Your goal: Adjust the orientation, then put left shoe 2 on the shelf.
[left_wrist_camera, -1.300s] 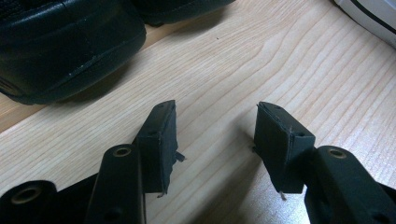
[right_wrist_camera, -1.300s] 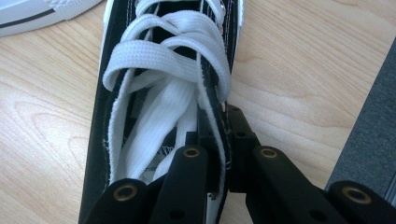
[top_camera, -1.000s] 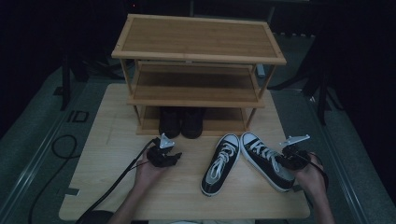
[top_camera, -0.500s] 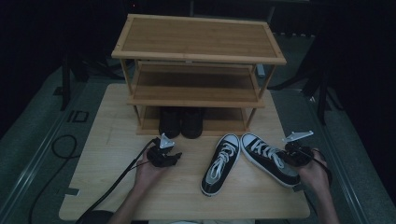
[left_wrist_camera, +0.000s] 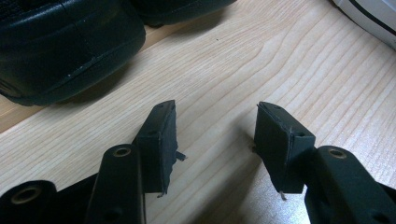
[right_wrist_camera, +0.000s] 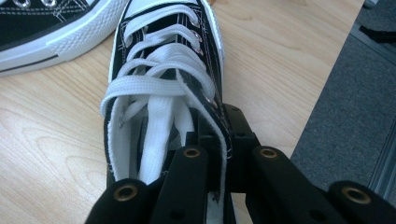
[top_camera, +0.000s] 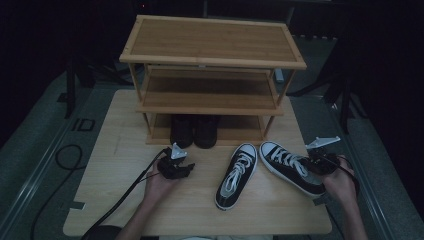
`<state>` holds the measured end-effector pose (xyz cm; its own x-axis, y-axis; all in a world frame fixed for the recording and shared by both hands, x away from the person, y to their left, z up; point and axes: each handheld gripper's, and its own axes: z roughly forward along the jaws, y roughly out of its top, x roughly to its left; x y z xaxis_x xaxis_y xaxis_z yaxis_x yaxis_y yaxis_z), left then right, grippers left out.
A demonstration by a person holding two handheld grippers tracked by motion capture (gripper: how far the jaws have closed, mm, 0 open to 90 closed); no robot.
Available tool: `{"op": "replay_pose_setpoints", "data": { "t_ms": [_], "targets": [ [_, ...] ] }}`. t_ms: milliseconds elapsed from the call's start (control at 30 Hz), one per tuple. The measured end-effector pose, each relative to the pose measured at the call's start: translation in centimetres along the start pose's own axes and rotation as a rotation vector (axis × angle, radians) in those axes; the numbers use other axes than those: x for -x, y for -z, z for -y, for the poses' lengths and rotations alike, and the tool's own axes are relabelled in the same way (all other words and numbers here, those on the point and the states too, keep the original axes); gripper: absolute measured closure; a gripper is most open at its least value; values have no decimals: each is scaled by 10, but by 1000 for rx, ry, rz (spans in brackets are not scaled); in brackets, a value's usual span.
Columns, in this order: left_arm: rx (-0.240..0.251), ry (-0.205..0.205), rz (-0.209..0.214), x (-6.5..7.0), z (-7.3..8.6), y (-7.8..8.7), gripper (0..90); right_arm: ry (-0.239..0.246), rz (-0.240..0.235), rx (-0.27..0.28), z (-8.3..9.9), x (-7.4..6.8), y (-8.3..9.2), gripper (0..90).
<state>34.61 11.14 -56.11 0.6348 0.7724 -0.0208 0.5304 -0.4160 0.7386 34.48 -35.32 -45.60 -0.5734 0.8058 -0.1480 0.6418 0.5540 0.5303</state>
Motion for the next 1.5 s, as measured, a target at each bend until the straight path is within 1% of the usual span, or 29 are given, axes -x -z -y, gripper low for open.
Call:
{"op": "replay_pose_setpoints", "data": {
  "t_ms": [400,833,933,1500],
  "targets": [
    [9,0,3,0,0,-1,494,-3,7,26,-9,4,8,883],
    [11,1,-2,1,0,-1,494,-1,6,60,-17,3,15,883],
    [10,3,3,1,0,-1,494,-2,-2,66,-18,3,15,883],
    [12,4,1,1,0,-2,494,8,-21,95,-27,-1,19,883]
  ]
}}
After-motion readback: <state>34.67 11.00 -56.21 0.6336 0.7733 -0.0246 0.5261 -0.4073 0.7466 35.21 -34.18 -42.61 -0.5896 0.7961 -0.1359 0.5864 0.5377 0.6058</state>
